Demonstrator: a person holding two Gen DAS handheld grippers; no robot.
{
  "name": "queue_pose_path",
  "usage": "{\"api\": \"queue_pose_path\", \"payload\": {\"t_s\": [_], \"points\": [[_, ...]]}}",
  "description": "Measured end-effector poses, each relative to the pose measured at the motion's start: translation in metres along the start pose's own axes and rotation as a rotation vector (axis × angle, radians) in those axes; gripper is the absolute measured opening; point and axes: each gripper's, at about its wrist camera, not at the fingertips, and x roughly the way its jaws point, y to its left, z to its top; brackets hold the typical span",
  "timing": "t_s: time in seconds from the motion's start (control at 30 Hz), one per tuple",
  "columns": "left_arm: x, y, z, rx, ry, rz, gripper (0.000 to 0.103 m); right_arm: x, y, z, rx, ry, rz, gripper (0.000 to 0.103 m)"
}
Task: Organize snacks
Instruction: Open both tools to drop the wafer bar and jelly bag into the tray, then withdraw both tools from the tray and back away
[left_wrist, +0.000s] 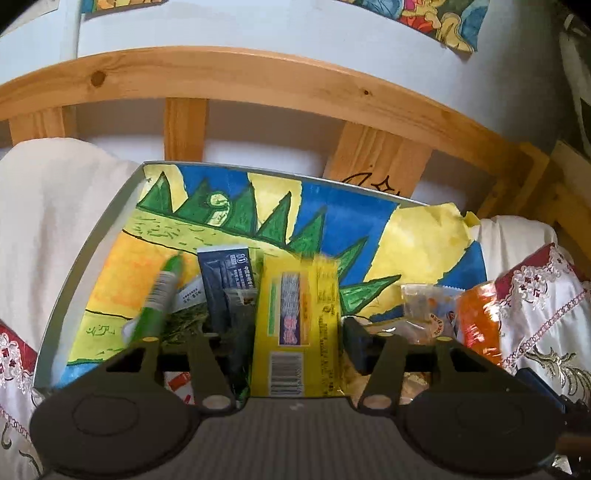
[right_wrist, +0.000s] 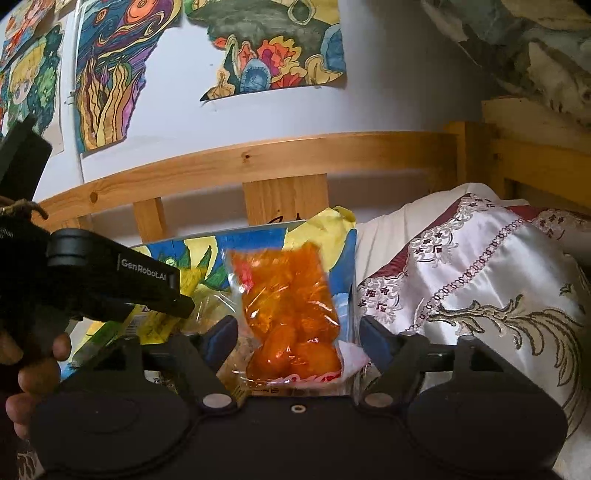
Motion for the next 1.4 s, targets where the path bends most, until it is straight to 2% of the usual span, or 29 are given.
{"api": "queue_pose_path", "payload": {"t_s": [0.1, 0.33, 0.5, 0.63, 0.83, 1.1, 1.4], "points": [[-0.007, 0.003, 0.0, -0.011, -0.035, -0.008, 0.08, -0.001, 0.001, 0.0, 0.005, -0.003, 0.002, 0.08], [-0.025, 0.01, -0.003, -0.011, -0.077, -0.02, 0.09, -0.009, 0.008, -0.003, -0.009, -0.022, 0.008, 0.086], [-0.049, 0.021, -0.011, -0.011, -0.152, 0.009, 0.101, -0.023, 0.014, -0.001, -0.017, -0.079, 0.008, 0.097], [-0.073, 0.037, -0.016, -0.023, -0.201, 0.027, 0.102, -0.039, 0.021, -0.001, -0.029, -0.118, 0.006, 0.102], [-0.111, 0.062, -0.032, -0.054, -0.251, 0.054, 0.102, -0.073, 0.035, -0.006, -0.07, -0.177, 0.02, 0.102], [-0.16, 0.091, -0.07, -0.059, -0.266, 0.084, 0.102, -0.124, 0.062, -0.016, -0.13, -0.252, 0.033, 0.102], [-0.201, 0.109, -0.12, -0.044, -0.265, 0.119, 0.102, -0.168, 0.085, -0.036, -0.156, -0.24, 0.054, 0.102]]}}
